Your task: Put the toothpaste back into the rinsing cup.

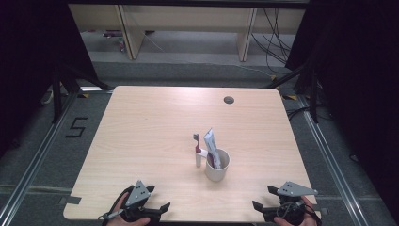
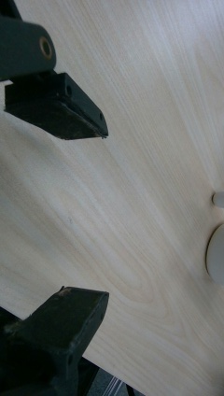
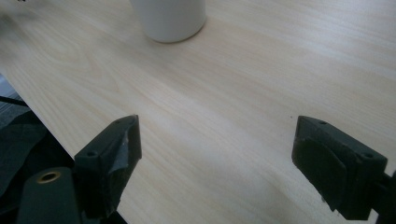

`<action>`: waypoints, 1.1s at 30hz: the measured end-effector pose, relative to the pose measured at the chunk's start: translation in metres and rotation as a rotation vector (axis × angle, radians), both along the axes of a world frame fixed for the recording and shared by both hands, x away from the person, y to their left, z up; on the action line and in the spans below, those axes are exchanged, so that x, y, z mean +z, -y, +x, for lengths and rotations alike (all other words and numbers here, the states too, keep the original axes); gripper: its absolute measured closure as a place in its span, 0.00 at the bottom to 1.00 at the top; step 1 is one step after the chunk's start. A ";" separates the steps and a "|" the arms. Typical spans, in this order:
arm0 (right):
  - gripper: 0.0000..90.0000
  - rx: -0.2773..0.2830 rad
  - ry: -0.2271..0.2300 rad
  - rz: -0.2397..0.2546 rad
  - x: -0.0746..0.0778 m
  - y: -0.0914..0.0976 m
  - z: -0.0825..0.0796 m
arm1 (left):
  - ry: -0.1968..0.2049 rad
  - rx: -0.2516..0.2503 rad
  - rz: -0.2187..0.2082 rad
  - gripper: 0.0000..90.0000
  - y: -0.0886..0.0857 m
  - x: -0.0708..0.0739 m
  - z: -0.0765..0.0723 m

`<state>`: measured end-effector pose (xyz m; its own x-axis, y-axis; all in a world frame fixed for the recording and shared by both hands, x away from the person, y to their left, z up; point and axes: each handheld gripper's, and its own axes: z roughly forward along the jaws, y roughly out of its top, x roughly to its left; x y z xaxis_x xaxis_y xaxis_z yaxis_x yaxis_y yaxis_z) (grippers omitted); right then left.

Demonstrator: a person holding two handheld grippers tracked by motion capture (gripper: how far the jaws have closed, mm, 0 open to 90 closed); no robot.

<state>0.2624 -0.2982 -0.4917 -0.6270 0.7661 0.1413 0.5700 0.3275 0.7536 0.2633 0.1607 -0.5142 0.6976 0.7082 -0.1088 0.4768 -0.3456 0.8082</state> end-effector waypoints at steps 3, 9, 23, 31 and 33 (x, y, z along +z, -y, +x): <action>0.18 -0.015 -0.002 -0.001 0.000 0.000 -0.003 | 0.000 0.000 0.000 0.18 0.000 0.000 0.000; 0.18 -0.002 -0.018 -0.031 -0.002 0.003 -0.006 | 0.001 0.002 0.000 0.18 0.000 0.000 0.000; 0.18 0.000 -0.010 -0.061 -0.003 0.004 -0.010 | 0.005 -0.002 0.008 0.18 0.000 0.000 0.000; 0.18 -0.003 -0.026 -0.063 -0.004 0.002 -0.011 | 0.003 -0.002 0.008 0.18 0.000 0.000 0.000; 0.18 -0.003 -0.032 -0.057 -0.003 0.002 -0.012 | 0.003 -0.002 0.007 0.18 0.000 0.000 0.000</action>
